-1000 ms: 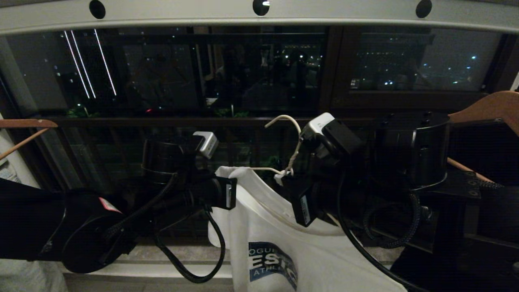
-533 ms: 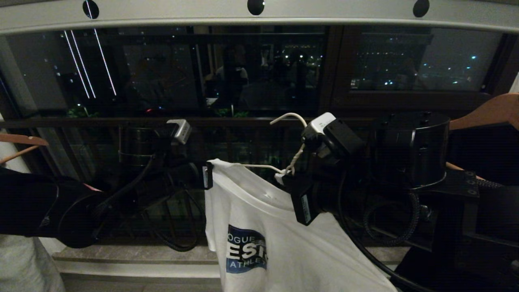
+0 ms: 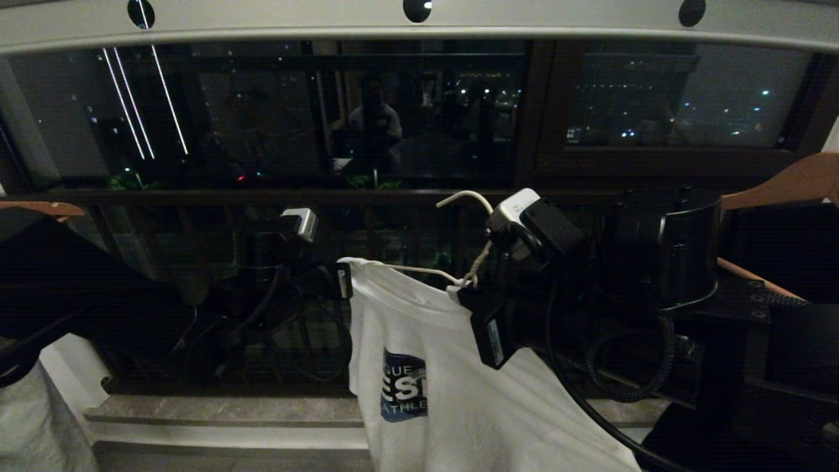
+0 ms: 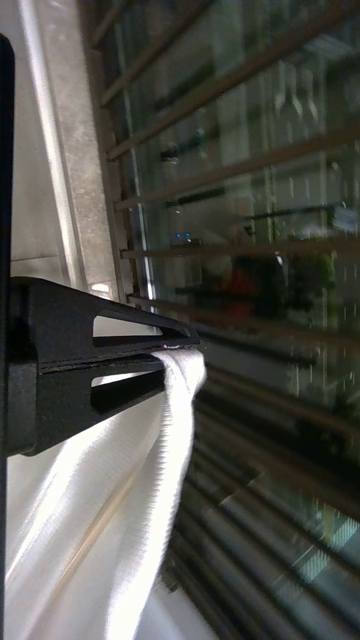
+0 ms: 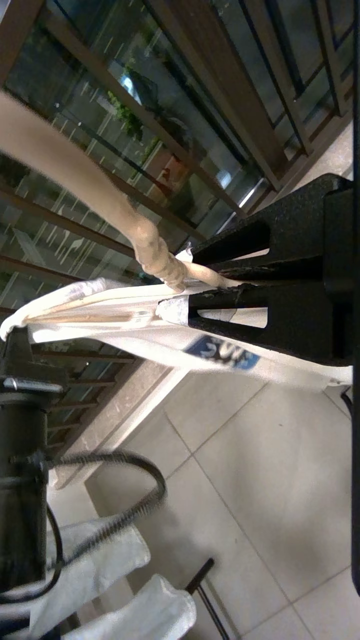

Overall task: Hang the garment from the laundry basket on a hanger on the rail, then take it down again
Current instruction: Take the clothes off the clothes rack

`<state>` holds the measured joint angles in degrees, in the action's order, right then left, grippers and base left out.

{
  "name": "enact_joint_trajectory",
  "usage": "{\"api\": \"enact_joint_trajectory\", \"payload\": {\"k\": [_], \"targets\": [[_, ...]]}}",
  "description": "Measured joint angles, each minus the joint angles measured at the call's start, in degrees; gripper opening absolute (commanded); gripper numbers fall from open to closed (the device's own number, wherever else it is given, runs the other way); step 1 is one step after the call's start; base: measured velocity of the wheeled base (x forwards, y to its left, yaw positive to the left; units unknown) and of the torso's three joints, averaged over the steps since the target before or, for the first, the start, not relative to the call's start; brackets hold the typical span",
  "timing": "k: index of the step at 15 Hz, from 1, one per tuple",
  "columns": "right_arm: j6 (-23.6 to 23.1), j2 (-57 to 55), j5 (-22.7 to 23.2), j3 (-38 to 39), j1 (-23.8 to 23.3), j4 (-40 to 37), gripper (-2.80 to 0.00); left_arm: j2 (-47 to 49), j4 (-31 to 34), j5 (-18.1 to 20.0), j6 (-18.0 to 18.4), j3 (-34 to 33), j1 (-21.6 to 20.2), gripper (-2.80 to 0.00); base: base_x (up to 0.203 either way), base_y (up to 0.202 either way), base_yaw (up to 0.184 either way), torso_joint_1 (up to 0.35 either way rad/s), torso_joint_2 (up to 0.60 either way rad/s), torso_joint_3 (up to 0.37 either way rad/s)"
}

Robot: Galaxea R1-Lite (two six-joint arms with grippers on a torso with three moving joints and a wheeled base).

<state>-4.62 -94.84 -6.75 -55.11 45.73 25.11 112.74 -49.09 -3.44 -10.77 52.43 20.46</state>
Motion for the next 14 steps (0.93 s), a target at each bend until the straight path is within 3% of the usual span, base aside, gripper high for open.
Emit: {"api": "enact_joint_trajectory", "payload": {"k": [6, 11, 14], "targets": [[-0.01, -0.11, 0.01, 0.09, 0.05, 0.05, -2.8, 3.36, -0.05, -7.1, -6.99, 6.02, -2.0, -2.8, 0.0, 0.0, 0.0, 0.0, 0.0, 0.0], [0.0, -0.15, -0.03, 0.09, 0.02, 0.1, -2.8, 3.69, -0.02, -7.1, -7.31, 7.97, -4.6, -2.8, 0.0, 0.0, 0.0, 0.0, 0.0, 0.0], [0.24, -0.15, -0.06, -0.08, 0.0, -0.06, -2.8, 3.9, -0.02, -7.41, -6.64, 5.96, -2.08, -2.8, 0.0, 0.0, 0.0, 0.0, 0.0, 0.0]]}}
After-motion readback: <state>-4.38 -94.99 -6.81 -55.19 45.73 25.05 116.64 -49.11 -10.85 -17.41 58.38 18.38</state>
